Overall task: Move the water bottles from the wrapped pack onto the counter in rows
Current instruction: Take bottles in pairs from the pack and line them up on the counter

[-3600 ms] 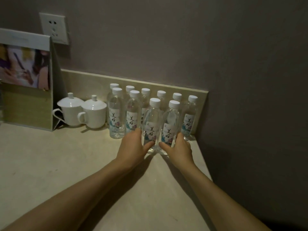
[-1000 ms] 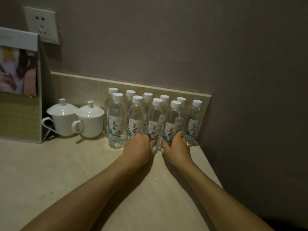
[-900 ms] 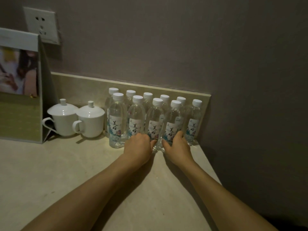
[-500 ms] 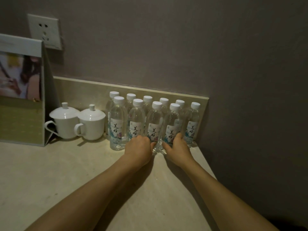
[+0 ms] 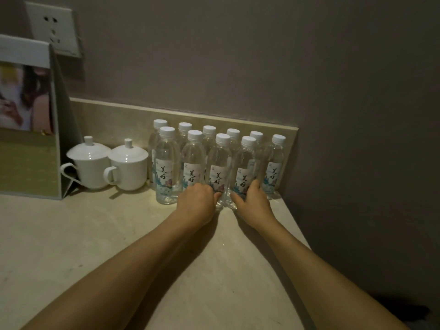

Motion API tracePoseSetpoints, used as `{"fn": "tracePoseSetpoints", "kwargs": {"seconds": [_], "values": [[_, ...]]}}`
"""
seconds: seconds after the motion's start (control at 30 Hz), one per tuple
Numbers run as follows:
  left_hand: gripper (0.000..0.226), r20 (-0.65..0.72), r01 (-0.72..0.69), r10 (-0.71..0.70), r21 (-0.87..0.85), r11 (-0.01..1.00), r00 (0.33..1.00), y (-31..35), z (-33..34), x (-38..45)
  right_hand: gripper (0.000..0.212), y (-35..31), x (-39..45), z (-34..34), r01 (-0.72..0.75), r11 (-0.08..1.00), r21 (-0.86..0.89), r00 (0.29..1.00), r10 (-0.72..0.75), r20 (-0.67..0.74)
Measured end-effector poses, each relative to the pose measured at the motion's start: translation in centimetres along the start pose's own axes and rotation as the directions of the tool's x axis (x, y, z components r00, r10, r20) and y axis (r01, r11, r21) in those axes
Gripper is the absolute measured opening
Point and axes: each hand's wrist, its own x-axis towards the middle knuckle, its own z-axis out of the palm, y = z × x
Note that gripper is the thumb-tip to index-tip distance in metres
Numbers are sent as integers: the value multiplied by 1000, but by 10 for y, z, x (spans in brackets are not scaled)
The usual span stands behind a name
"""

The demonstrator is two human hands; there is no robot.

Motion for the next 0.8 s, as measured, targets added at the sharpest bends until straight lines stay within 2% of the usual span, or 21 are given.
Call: {"fn": "tracePoseSetpoints", "kwargs": {"seconds": [0.4, 0.53, 0.67, 0.8], "values": [[44, 52, -4, 4, 13, 1000, 999, 3, -4, -1, 65, -5, -1, 2, -45, 999, 29, 999, 46, -29], [43, 39, -10, 10, -20, 1000, 999, 1, -7, -2, 73, -1, -4, -2, -64, 994, 86, 998, 63, 18], [42, 50, 21, -17, -95, 995, 999, 2, -9, -9, 72, 3, -13, -10, -43, 992, 119, 998, 37, 47], [38, 54, 43, -39, -76, 996, 998, 15, -14, -19, 67, 12, -25, -25, -21, 992, 122, 998, 14, 63]]}}
